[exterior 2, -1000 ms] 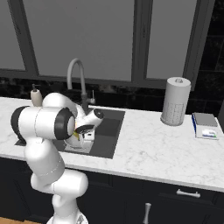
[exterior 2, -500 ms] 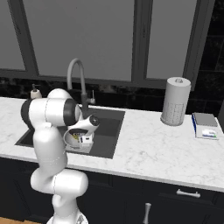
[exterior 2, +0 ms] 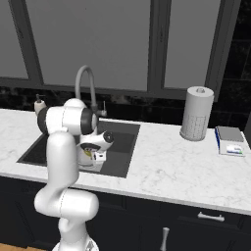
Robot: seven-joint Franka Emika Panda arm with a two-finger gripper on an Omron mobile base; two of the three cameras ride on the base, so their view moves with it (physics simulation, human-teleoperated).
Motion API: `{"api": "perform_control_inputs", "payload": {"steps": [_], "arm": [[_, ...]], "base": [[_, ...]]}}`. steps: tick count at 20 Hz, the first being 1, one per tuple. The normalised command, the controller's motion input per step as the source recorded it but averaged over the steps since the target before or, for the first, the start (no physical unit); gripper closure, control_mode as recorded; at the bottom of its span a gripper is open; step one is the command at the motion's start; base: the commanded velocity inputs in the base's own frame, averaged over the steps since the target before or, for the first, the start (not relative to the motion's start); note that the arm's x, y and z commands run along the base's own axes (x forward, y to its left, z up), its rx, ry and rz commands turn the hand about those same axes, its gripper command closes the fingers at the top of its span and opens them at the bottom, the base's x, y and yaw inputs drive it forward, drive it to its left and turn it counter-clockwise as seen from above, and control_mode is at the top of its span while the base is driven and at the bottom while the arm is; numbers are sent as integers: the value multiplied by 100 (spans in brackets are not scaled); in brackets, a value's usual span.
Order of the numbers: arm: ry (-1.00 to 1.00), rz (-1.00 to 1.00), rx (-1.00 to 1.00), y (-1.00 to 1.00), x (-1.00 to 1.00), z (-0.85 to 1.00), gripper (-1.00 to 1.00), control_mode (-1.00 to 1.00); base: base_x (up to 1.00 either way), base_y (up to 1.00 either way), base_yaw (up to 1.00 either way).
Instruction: Put the colander in the sink, put the banana in the colander, and turn on the sink faucet and pour water over the colander.
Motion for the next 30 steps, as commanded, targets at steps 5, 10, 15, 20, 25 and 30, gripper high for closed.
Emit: {"api": "perform_control_inputs", "payload": {"steps": [5, 10, 15, 20, 25, 30], "arm": [[0, 0, -4, 10, 46, -38, 100, -100], [0, 0, -4, 12, 32, -29, -100, -100], [-1, 0, -1, 7, 16, -7, -100, -100], [-9, -2, 0, 0, 2, 0, -100, -100], [-12, -16, 0, 4, 1, 23, -100, -100], [-9, -25, 0, 14, 0, 56, -100, -100]], "base": [[0, 0, 0], [0, 0, 0], [0, 0, 0], [0, 0, 0], [0, 0, 0], [0, 0, 0]]}}
